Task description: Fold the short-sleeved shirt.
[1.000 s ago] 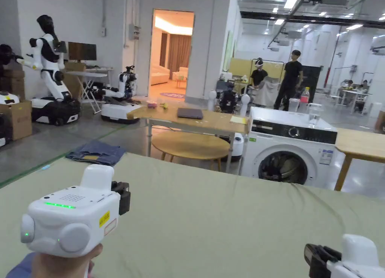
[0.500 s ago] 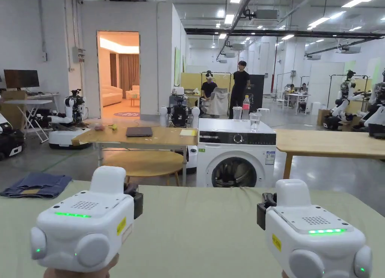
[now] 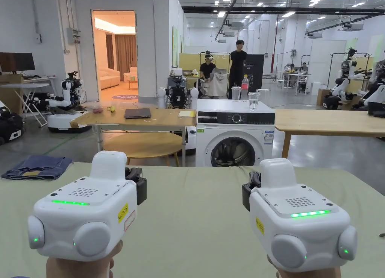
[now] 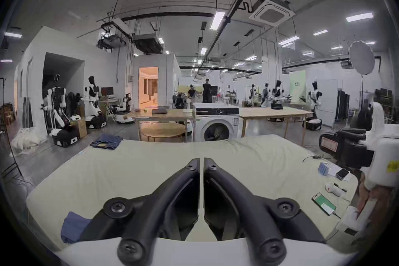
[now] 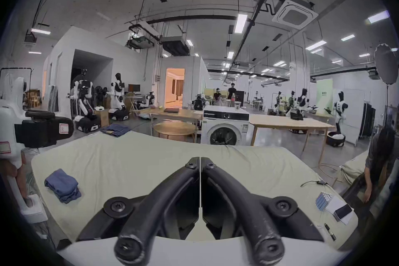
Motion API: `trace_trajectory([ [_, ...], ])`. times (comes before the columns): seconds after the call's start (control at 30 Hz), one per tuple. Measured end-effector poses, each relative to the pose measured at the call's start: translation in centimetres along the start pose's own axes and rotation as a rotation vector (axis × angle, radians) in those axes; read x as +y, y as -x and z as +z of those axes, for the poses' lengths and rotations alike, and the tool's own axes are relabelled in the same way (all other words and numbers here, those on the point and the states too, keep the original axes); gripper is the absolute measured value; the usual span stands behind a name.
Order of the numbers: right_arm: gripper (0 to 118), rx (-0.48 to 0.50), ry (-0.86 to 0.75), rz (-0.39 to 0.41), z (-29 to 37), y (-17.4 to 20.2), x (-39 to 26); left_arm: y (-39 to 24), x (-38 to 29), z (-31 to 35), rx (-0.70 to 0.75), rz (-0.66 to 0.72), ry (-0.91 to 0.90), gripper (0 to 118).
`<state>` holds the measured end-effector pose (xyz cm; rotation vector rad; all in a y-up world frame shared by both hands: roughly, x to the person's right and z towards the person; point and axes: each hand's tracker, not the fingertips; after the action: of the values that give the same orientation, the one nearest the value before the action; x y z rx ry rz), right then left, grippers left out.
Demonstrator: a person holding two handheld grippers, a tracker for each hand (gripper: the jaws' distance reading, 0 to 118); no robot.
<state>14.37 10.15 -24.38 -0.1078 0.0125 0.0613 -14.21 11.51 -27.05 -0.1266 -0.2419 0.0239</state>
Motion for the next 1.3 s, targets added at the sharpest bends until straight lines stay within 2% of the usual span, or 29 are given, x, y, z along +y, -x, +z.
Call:
trace_trajectory([
  [0.07,4,0.003,-0.005,0.002,0.0,0.3,0.1,-0.1,0.1,0.1,0.009,-0.005,-0.010,0],
  [0.13,21,0.000,-0.008,0.007,0.1,0.4,0.2,-0.2,0.1,0.3,0.031,-0.015,-0.024,1],
  [0.2,31,-0.002,-0.010,0.008,0.1,0.5,0.2,-0.1,0.1,0.6,0.040,-0.022,-0.039,17],
  [0.3,46,-0.008,-0.026,-0.014,0.3,0.5,0.2,0.1,0.1,1.0,0.059,-0.031,-0.062,31],
  [0.33,62,-0.008,-0.030,-0.027,0.4,0.5,0.1,0.3,0.1,1.1,0.063,-0.027,-0.067,48],
  [0.43,103,0.000,-0.033,-0.052,0.3,0.4,0.1,0.7,-0.1,1.0,0.057,-0.016,-0.058,113],
  [0.47,109,0.002,-0.037,-0.052,0.3,0.6,0.1,0.7,-0.3,1.0,0.057,-0.018,-0.061,118],
  [0.57,111,0.017,-0.048,-0.037,0.4,1.2,0.1,0.5,-0.5,1.5,0.059,-0.043,-0.091,118],
  [0.8,111,-0.014,-0.022,0.021,0.3,2.8,0.5,0.6,0.0,1.7,0.067,-0.049,-0.060,118],
  [0.97,112,-0.047,0.005,-0.090,0.4,2.4,1.1,0.8,0.3,1.9,0.078,-0.041,-0.065,118],
  [1.07,111,-0.078,-0.003,-0.116,0.7,2.4,1.5,0.8,0.4,2.1,0.074,-0.034,-0.072,118],
  [1.3,112,-0.078,0.019,-0.194,1.4,1.8,2.4,1.1,0.4,2.2,0.081,-0.001,-0.084,118],
])
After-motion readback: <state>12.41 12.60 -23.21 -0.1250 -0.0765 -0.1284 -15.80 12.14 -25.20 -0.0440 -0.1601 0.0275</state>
